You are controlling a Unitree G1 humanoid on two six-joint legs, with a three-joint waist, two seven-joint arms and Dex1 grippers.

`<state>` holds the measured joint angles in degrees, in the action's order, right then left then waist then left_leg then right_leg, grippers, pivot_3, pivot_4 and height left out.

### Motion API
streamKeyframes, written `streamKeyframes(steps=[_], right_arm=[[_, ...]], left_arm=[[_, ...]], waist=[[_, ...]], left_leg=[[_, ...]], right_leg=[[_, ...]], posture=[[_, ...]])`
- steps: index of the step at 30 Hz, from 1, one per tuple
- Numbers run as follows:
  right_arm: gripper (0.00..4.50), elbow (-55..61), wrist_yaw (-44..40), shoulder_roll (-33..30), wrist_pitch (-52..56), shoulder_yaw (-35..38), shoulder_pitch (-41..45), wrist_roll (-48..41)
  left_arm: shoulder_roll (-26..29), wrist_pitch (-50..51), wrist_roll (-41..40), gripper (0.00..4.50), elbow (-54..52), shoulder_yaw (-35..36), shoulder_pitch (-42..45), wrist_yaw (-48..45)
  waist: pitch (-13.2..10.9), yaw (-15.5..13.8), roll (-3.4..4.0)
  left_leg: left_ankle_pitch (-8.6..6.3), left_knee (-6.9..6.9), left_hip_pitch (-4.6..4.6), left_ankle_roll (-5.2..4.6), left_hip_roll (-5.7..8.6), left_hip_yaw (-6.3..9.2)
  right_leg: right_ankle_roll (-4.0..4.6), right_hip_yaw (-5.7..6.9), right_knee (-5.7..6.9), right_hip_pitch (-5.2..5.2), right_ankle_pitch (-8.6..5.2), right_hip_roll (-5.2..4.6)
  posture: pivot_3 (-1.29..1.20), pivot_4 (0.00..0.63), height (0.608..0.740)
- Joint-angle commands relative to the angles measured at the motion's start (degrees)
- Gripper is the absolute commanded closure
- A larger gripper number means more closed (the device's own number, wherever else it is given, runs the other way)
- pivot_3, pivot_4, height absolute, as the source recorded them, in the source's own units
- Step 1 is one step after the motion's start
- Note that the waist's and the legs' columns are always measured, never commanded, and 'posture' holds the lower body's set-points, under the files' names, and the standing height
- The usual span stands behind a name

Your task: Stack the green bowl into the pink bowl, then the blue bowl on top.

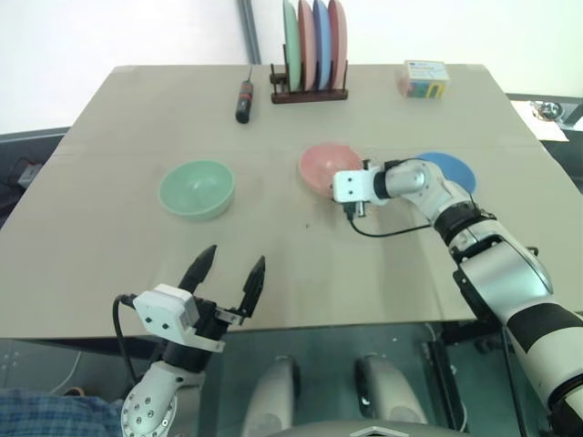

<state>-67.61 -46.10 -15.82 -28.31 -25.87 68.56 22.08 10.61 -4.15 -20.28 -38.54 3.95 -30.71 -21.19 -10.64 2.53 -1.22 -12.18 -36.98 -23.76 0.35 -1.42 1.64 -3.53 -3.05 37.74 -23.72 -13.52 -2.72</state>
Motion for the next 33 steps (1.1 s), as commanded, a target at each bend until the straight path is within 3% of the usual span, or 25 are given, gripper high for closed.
streamKeyframes(steps=[1,7,10,15,21,22,23,24,28,32,33], right_arm=[[4.46,0.76,-0.04,-0.74,-0.27,1.62,1.68,-0.47],[4.46,1.64,-0.94,-1.16,-0.57,1.89,1.24,-0.79],[4.46,6.5,-6.16,-3.04,-1.34,2.74,-0.5,-3.1],[4.46,33.33,-22.02,-11.51,5.68,3.87,-12.92,-11.64],[4.46,59.14,-25.68,-17.98,19.77,5.66,-26.68,-16.54],[3.72,61.32,-25.29,-18.33,21.63,5.93,-27.9,-16.82],[3.51,63.0,-24.98,-18.64,23.09,6.04,-28.77,-16.94],[2.79,64.38,-24.8,-18.99,24.21,6.09,-29.48,-17.02],[1.75,68.76,-23.96,-19.85,28.56,6.65,-31.12,-17.45],[0.07,73.31,-23.61,-20.78,33.04,7.83,-32.15,-19.19],[0.07,75.27,-23.66,-21.08,36.13,9.02,-32.8,-21.08]], left_arm=[[0.22,-1.47,-0.27,0.0,-0.28,-0.18,-0.48,-0.69],[0.42,-1.65,0.06,0.0,0.53,-0.23,0.01,-0.97],[0.57,-1.78,-0.14,0.0,0.46,-0.36,-0.06,-1.42],[1.13,-1.73,-0.95,0.0,0.84,-0.25,0.18,-2.64],[2.15,-0.75,-1.59,0.0,1.85,-0.78,1.8,-3.99],[2.5,-0.42,-1.81,0.0,2.07,-0.68,2.3,-4.29],[2.88,-0.12,-2.11,0.0,2.27,-0.45,2.78,-4.61],[3.23,0.09,-2.37,0.0,2.46,-0.24,3.17,-4.85],[4.77,1.03,-3.72,0.0,3.31,0.7,4.55,-5.95],[5.77,2.64,-4.72,0.0,3.83,1.05,5.87,-6.19],[6.07,4.1,-4.73,0.0,4.06,1.25,6.59,-5.5]], waist=[[0.0,0.0,0.0],[0.0,0.01,0.0],[0.0,-0.14,0.01],[0.01,-0.52,-0.01],[-0.03,-0.19,0.05],[-0.03,-0.01,0.05],[-0.02,0.03,0.05],[-0.02,0.0,0.05],[0.0,-0.35,0.01],[0.0,-0.43,0.01],[0.0,-0.44,0.01]], left_leg=[[0.0,0.0,0.0,0.0,0.0,0.0],[0.0,0.01,0.0,0.0,0.0,0.0],[0.0,0.0,-0.02,0.0,0.0,0.0],[0.0,0.01,-0.07,0.0,0.01,0.07],[0.0,0.02,-0.01,-0.01,0.01,0.06],[0.0,0.01,0.03,-0.01,-0.01,0.05],[0.0,0.0,0.06,-0.01,-0.03,0.01],[0.0,-0.06,0.07,0.0,-0.07,0.01],[0.0,-0.13,0.02,0.0,-0.07,0.05],[0.0,-0.13,-0.03,0.0,-0.02,0.04],[0.0,-0.13,-0.04,0.0,-0.02,0.05]], right_leg=[[0.0,0.0,0.0,0.0,0.0,0.0],[0.0,0.0,0.0,-0.01,0.0,0.0],[0.0,0.0,0.0,-0.01,0.0,0.0],[-0.01,0.05,-0.06,0.02,-0.01,-0.02],[-0.02,0.04,0.01,0.01,-0.02,-0.01],[-0.03,0.04,0.02,0.02,-0.02,0.0],[-0.05,0.01,0.04,0.01,-0.03,0.02],[-0.19,0.01,0.07,0.02,-0.11,0.06],[-0.21,0.05,0.07,0.03,-0.13,0.06],[-0.04,0.03,0.03,0.03,-0.02,0.02],[-0.04,0.04,0.03,0.03,-0.02,0.02]], posture=[[0.0,0.15,0.74],[0.0,0.15,0.74],[0.0,0.15,0.74],[0.0,0.15,0.74],[0.0,0.15,0.74],[0.0,0.15,0.74],[0.0,0.15,0.74],[0.0,0.15,0.74],[0.0,0.15,0.74],[0.0,0.15,0.74],[0.0,0.15,0.74]])
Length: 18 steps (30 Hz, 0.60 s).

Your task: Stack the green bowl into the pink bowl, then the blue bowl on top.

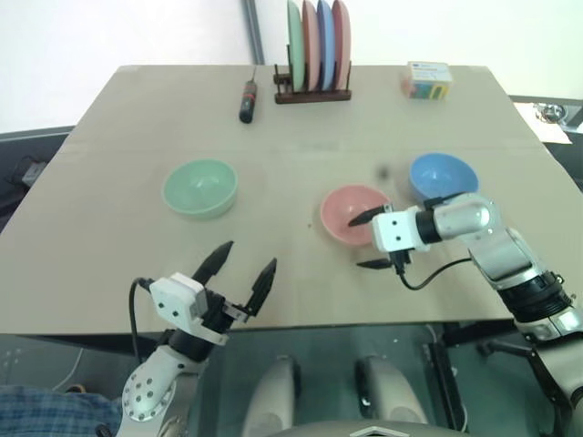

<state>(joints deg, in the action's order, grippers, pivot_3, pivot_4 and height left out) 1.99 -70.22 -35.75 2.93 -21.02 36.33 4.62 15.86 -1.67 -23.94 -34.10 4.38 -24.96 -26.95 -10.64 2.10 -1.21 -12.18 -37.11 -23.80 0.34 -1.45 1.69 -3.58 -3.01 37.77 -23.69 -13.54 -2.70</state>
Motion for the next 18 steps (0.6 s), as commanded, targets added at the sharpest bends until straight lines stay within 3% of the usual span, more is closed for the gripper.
streamKeyframes(steps=[1,3,10,14,18], right_arm=[[0.07,7.65,0.59,-1.1,8.79,5.65,-1.26,-6.13],[0.07,11.33,1.38,-0.75,17.3,9.68,-2.97,-12.34],[0.07,19.68,9.35,-1.22,31.13,25.5,-10.28,-25.94],[0.07,24.13,13.4,-2.06,34.39,35.72,-16.23,-32.29],[0.07,29.47,16.02,-2.18,36.61,44.23,-22.62,-39.47]], left_arm=[[1.12,3.48,-0.9,0.0,-0.11,1.13,1.75,1.38],[2.17,8.92,-1.0,0.0,0.37,2.01,4.65,4.23],[9.32,22.38,-0.94,0.0,4.55,4.38,20.48,6.59],[14.42,28.21,0.61,0.0,10.69,2.49,32.03,4.11],[21.82,29.58,8.33,0.0,19.8,-3.21,40.94,-0.48]], waist=[[0.0,-0.06,0.0],[0.0,-0.17,0.0],[0.02,-1.16,-0.06],[0.02,-1.32,-0.07],[0.01,-1.33,-0.07]], left_leg=[[0.0,0.01,0.0,0.0,0.0,0.01],[0.0,0.01,0.0,0.0,0.0,0.06],[0.0,-0.05,0.0,0.0,0.02,0.18],[0.0,-0.03,-0.02,0.0,0.03,0.17],[0.0,0.02,-0.09,0.0,0.07,0.29]], right_leg=[[0.0,0.01,0.0,0.0,0.0,0.0],[0.0,0.04,0.01,0.01,0.0,0.0],[-0.08,0.18,0.05,0.1,-0.05,0.01],[-0.02,0.18,0.01,0.11,0.01,0.01],[-0.21,0.29,-0.01,0.1,0.11,0.01]], posture=[[0.0,0.15,0.74],[0.0,0.15,0.74],[0.0,0.15,0.74],[0.0,0.15,0.74],[0.0,0.15,0.74]])
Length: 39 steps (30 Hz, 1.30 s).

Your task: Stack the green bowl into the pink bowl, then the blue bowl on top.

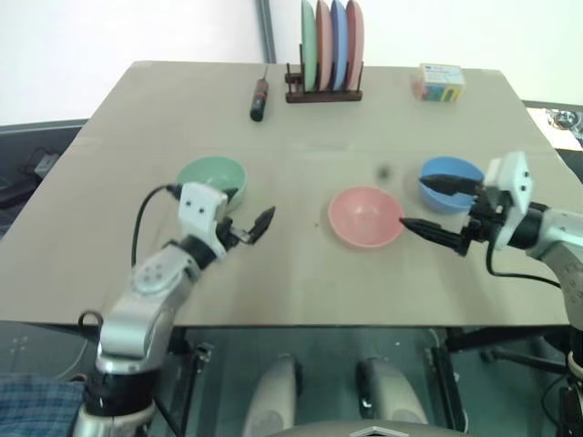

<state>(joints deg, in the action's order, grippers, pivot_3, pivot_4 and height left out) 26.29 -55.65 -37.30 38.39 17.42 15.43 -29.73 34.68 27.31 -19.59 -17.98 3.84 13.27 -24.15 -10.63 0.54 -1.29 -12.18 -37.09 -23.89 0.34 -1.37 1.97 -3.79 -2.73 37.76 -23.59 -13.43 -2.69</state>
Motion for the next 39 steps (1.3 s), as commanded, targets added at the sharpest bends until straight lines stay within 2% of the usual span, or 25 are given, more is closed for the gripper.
streamKeyframes(steps=[1,5,11,16,17,18,21,24,25,28,34,39], right_arm=[[0.07,6.59,2.17,-0.71,1.75,7.34,-3.12,-6.84],[0.07,9.7,5.15,-1.38,2.64,10.58,-7.03,-9.96],[0.07,11.16,9.09,-2.72,1.61,11.16,-9.45,-10.85],[0.07,10.28,9.88,-4.61,0.22,11.13,-10.02,-11.06],[0.0,10.1,10.07,-4.74,-0.07,11.05,-9.86,-11.09],[0.0,9.94,10.22,-4.9,-0.41,11.0,-9.73,-11.18],[0.0,9.63,10.5,-5.04,-1.25,10.95,-9.52,-11.58],[0.0,9.56,10.46,-5.33,-2.08,10.75,-9.81,-11.99],[0.0,9.58,10.32,-5.43,-2.36,10.62,-9.85,-12.12],[0.0,9.49,10.14,-5.63,-3.05,10.26,-9.8,-12.36],[0.0,9.2,9.44,-5.88,-4.63,9.58,-10.13,-12.37],[0.0,9.05,9.47,-6.17,-4.83,9.01,-10.07,-12.54]], left_arm=[[4.4,1.09,5.01,0.0,6.27,-3.88,4.57,-4.69],[6.31,1.14,8.87,0.0,15.97,-6.5,11.62,-6.88],[5.97,-3.19,16.2,0.0,30.01,-10.9,19.1,-8.56],[5.62,-3.71,19.66,0.0,35.94,-12.78,22.73,-10.45],[5.64,-4.03,20.25,0.41,36.6,-13.1,23.1,-10.8],[5.55,-4.11,20.66,0.41,37.03,-13.25,23.35,-11.2],[5.36,-4.22,21.32,1.43,37.6,-13.15,23.53,-11.96],[5.42,-4.22,21.59,2.63,37.4,-12.91,23.12,-12.59],[5.49,-4.16,21.7,3.31,36.96,-12.81,22.76,-12.81],[5.68,-4.52,22.17,4.45,36.23,-12.61,22.03,-13.47],[5.77,-5.93,22.42,4.45,35.94,-12.3,22.23,-16.05],[5.19,-7.53,22.12,4.45,37.66,-12.86,26.82,-20.49]], waist=[[-0.01,0.39,0.03],[-0.02,0.74,0.01],[-0.02,0.33,0.0],[-0.02,0.23,0.0],[-0.02,0.23,0.0],[-0.01,0.29,0.0],[-0.01,0.3,-0.01],[-0.01,0.35,0.0],[-0.01,0.33,-0.01],[0.09,0.25,0.07],[0.11,0.25,0.1],[0.1,-0.01,0.1]], left_leg=[[0.0,0.02,0.01,0.0,0.0,-0.03],[0.0,0.08,0.07,0.0,-0.02,-0.11],[0.0,0.05,0.05,0.0,-0.03,-0.11],[0.0,0.05,0.03,0.0,-0.02,-0.09],[0.0,0.05,0.03,0.0,-0.02,-0.1],[0.0,0.05,0.03,0.0,-0.02,-0.1],[0.0,0.04,0.06,0.0,-0.02,-0.11],[0.0,0.04,0.07,0.0,-0.02,-0.11],[0.0,0.04,0.07,0.0,-0.03,-0.11],[0.0,0.04,0.08,0.0,-0.02,-0.11],[0.0,0.03,0.1,0.0,-0.02,-0.14],[0.0,0.01,0.08,-0.01,-0.01,-0.12]], right_leg=[[-0.03,-0.03,-0.04,0.0,-0.01,0.0],[-0.19,-0.12,-0.03,-0.02,-0.09,0.01],[-0.22,-0.11,-0.04,-0.02,-0.1,0.0],[-0.19,-0.1,-0.03,-0.02,-0.07,-0.01],[-0.2,-0.1,-0.03,-0.02,-0.07,-0.01],[-0.21,-0.11,-0.03,-0.02,-0.08,-0.01],[-0.22,-0.12,0.0,-0.01,-0.08,-0.01],[-0.22,-0.13,0.01,-0.01,-0.08,-0.01],[-0.22,-0.13,0.01,-0.02,-0.08,0.0],[-0.22,-0.13,0.01,0.01,-0.08,-0.01],[-0.23,-0.15,0.02,0.02,-0.08,-0.02],[-0.22,-0.12,0.02,0.02,-0.08,-0.02]], posture=[[0.0,0.15,0.74],[0.0,0.15,0.74],[0.0,0.15,0.74],[0.0,0.15,0.74],[0.0,0.15,0.74],[0.0,0.15,0.74],[0.0,0.15,0.74],[0.0,0.15,0.74],[0.0,0.15,0.74],[0.0,0.15,0.74],[0.0,0.15,0.74],[0.0,0.15,0.74]])
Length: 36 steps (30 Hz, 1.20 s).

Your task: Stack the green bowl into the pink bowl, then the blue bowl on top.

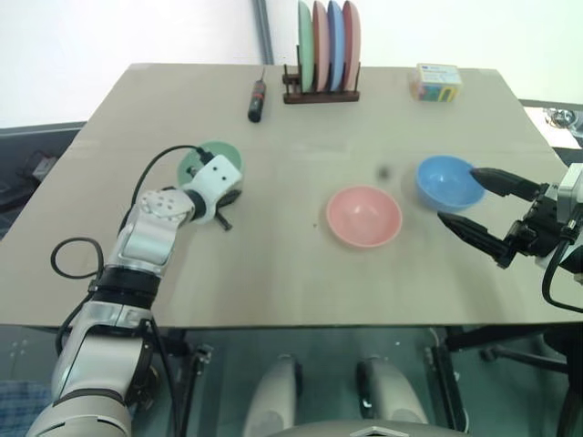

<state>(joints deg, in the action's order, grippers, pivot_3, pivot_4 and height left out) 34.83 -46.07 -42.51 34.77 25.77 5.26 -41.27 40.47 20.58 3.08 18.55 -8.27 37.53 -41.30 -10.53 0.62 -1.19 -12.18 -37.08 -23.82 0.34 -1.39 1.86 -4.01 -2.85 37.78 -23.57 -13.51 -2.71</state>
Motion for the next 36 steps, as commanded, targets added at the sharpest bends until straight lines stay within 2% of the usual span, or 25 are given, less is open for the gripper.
streamKeyframes(steps=[1,12,19,27,33,36], right_arm=[[0.0,0.46,-0.11,-1.05,-1.2,0.51,0.12,-1.05],[0.0,-0.89,-0.7,-2.21,-1.93,-1.34,0.94,-0.39],[0.0,-1.15,-0.49,-2.83,-2.23,-1.68,1.06,-0.46],[0.0,-0.26,0.21,-2.96,-2.14,-1.46,0.4,-0.69],[0.0,-0.07,0.31,-3.11,-2.19,-1.37,-0.34,-0.74],[0.0,-1.08,1.01,-3.36,-1.94,-2.59,0.58,0.37]], left_arm=[[-0.95,-1.81,-0.7,4.45,1.21,-1.12,4.06,-4.8],[-4.1,-15.05,2.23,4.45,-5.6,-9.59,16.2,-18.36],[-6.66,-20.31,1.39,4.45,-16.18,-14.93,15.27,-25.99],[-7.72,-37.1,5.46,4.45,-15.1,-18.19,13.81,-25.37],[-9.5,-39.75,4.74,2.12,-12.53,-16.81,14.57,-24.4],[-12.56,-39.61,3.75,0.97,-9.78,-14.4,15.64,-20.25]], waist=[[-0.01,-0.16,-0.01],[-0.09,0.11,-0.12],[-0.09,0.29,-0.12],[-0.09,0.1,-0.11],[-0.09,0.08,-0.11],[-0.09,0.08,-0.12]], left_leg=[[0.0,-0.02,-0.03,0.0,0.01,0.02],[0.0,-0.05,-0.18,0.0,0.03,0.05],[0.0,-0.06,-0.16,0.0,0.02,0.02],[0.0,-0.09,-0.13,-0.01,0.02,0.01],[0.0,-0.1,-0.14,-0.01,0.02,0.01],[0.0,-0.12,-0.14,-0.01,0.02,0.01]], right_leg=[[0.0,0.01,0.0,0.0,0.0,0.0],[0.16,0.03,-0.08,-0.04,0.11,-0.01],[0.03,-0.01,-0.05,-0.05,0.03,0.01],[0.0,-0.03,-0.05,-0.03,0.01,0.01],[0.0,-0.03,-0.04,-0.03,0.02,0.01],[-0.02,-0.03,-0.03,-0.02,0.01,0.01]], posture=[[0.0,0.15,0.74],[0.0,0.15,0.74],[0.0,0.15,0.74],[0.0,0.15,0.74],[0.0,0.15,0.74],[0.0,0.15,0.74]])
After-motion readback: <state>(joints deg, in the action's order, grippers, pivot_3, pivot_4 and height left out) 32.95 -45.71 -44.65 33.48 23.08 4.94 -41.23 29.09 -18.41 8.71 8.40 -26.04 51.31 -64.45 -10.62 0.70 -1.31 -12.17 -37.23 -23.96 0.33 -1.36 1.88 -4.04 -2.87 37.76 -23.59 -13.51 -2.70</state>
